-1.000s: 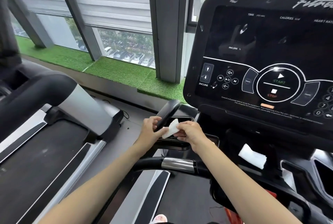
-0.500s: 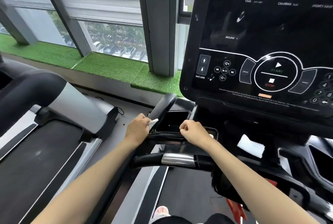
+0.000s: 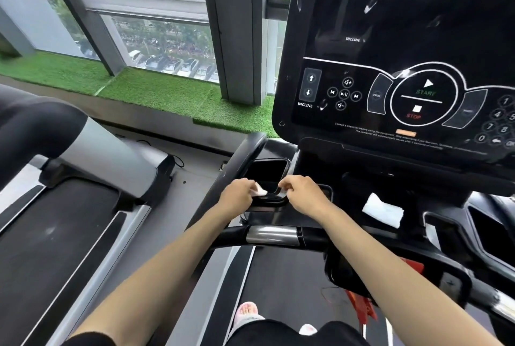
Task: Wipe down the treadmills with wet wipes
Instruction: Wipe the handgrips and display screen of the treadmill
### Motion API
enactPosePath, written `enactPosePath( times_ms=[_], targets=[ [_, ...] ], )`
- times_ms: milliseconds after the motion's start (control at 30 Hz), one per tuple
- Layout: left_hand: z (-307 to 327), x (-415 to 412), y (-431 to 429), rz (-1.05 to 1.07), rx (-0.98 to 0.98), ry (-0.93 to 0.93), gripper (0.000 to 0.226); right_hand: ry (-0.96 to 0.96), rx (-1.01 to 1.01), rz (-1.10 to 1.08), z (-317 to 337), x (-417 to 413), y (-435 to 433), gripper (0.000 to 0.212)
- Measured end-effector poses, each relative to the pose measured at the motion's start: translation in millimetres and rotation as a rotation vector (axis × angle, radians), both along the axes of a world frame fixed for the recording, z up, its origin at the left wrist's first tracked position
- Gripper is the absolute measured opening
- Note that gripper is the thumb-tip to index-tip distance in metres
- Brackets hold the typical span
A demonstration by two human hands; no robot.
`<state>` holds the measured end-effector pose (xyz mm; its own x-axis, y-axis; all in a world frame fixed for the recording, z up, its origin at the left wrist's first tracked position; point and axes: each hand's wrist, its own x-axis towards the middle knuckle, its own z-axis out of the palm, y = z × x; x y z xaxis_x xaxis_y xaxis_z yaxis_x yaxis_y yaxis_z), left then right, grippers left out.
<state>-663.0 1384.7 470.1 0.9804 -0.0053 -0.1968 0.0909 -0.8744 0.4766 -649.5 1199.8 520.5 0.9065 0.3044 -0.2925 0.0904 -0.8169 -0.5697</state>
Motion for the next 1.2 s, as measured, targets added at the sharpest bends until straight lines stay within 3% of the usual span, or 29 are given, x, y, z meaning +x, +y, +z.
enactPosePath(
  times_ms=[167,200,267,333,400,467,533,633,767,933,1100,1200],
  targets=[
    [16.9,15.1,-38.3,-0.113,-0.049,0.071,0.028,-0.021,0.033,-0.174,4.1,3.8,-5.7,0.042],
    [20.2,16.3,-40.8,-0.135,-0.121,0.098,0.024,-0.019,0.062,-0.212,5.1,5.3,-6.8,0.042],
    [28.4,13.7,-36.3,-0.140,-0.443,0.251,0.016,0.000,0.109,-0.246,7.8,8.1,-10.5,0.040],
    [36.1,10.8,-16.8,-0.004,-0.674,0.274,0.015,0.048,0.094,-0.204,10.8,10.2,-15.2,0.039],
    [37.8,17.3,6.9,0.203,-0.692,0.157,0.017,0.077,0.074,-0.170,13.3,11.5,-22.8,0.044],
    [39.7,23.9,16.0,0.254,-0.590,0.070,0.016,0.074,0.046,-0.164,11.4,10.4,-29.9,0.049],
    [45.2,29.3,-1.9,0.121,-0.448,0.013,0.018,0.074,0.021,-0.161,8.6,7.4,-33.2,0.054],
    [44.4,30.5,-48.7,-0.176,-0.197,-0.176,0.024,0.067,0.054,-0.204,8.1,3.9,-36.0,0.056],
    [16.8,31.5,-77.3,-0.762,0.218,-0.497,0.026,0.047,0.116,-0.295,11.9,3.6,-46.1,0.051],
    [8.3,13.2,-51.6,-1.293,0.742,-0.437,0.013,0.084,0.090,-0.252,13.6,-2.1,-50.1,0.066],
    [21.4,35.2,-73.5,-1.356,0.969,-0.488,0.035,0.087,0.083,-0.259,18.5,-3.7,-51.7,0.063],
    [22.9,29.8,-72.0,-1.461,1.015,-0.478,0.021,0.073,0.056,-0.237,18.4,-5.3,-50.7,0.062]
  ],
)
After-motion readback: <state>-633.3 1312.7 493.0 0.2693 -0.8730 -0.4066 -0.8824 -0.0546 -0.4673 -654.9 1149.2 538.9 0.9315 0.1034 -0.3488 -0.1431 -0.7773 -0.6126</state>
